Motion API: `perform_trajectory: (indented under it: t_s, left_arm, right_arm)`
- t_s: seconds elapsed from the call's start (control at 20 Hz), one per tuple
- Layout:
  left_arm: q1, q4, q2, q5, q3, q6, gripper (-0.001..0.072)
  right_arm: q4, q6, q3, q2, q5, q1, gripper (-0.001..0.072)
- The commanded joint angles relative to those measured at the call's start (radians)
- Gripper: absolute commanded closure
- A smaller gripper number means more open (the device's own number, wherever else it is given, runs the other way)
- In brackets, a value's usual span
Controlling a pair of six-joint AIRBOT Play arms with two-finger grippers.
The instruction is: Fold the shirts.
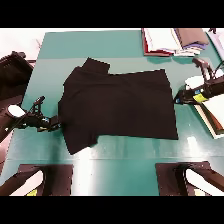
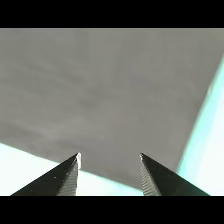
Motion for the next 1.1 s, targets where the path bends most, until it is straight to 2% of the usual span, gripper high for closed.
perform_trajectory:
  t_s: [0.0,0.1,0.25,0.3,0.45,0.55,0.6,0.65,0.7,0.8,0.85,1.05]
  left_arm:
    - [0.000,-0.007,0.029,-0.019,0.045,0.018,0.0682]
    - [0.000,-0.008,0.043,-0.021,0.061,0.018,0.0682]
    - [0.000,-0.008,0.043,-0.020,0.066,0.018,0.0682]
    - [0.000,-0.008,0.043,-0.020,0.066,0.018,0.0682]
    - [0.000,-0.008,0.043,-0.021,0.066,0.018,0.0682]
    - [0.000,-0.009,0.043,-0.020,0.066,0.018,0.0682]
    - [0.000,-0.009,0.043,-0.021,0.066,0.017,0.0682]
    - [0.000,-0.009,0.043,-0.021,0.066,0.018,0.0682]
    - [0.000,-0.009,0.043,-0.021,0.066,0.017,0.0682]
    - [0.000,-0.008,0.043,-0.029,0.080,0.017,0.0682]
    - [0.000,-0.008,0.043,-0.040,0.105,0.017,0.0682]
    - [0.000,-0.009,0.045,-0.109,0.338,0.014,0.0682]
  right_arm:
    - [-0.002,-0.039,-0.161,0.001,0.051,-0.179,0.0278]
    - [0.000,-0.048,-0.278,-0.002,0.046,-0.309,0.0131]
    - [0.003,-0.085,-0.436,-0.002,-0.011,-0.443,0.0150]
    - [0.010,-0.092,-0.475,-0.002,-0.032,-0.460,0.0215]
    - [0.108,-0.117,-0.558,-0.002,-0.117,-0.455,0.0224]
    - [0.165,-0.125,-0.578,-0.002,-0.170,-0.415,0.0279]
    - [0.179,-0.125,-0.577,-0.002,-0.193,-0.386,0.0282]
    - [0.192,-0.125,-0.572,-0.002,-0.219,-0.359,0.0331]
    - [0.204,-0.125,-0.565,-0.002,-0.238,-0.327,0.0469]
    - [0.211,-0.126,-0.533,-0.002,-0.252,-0.271,0.0650]
    - [0.211,-0.127,-0.499,-0.001,-0.241,-0.240,0.0692]
    - [0.210,-0.132,-0.262,0.070,-0.181,-0.128,0.0692]
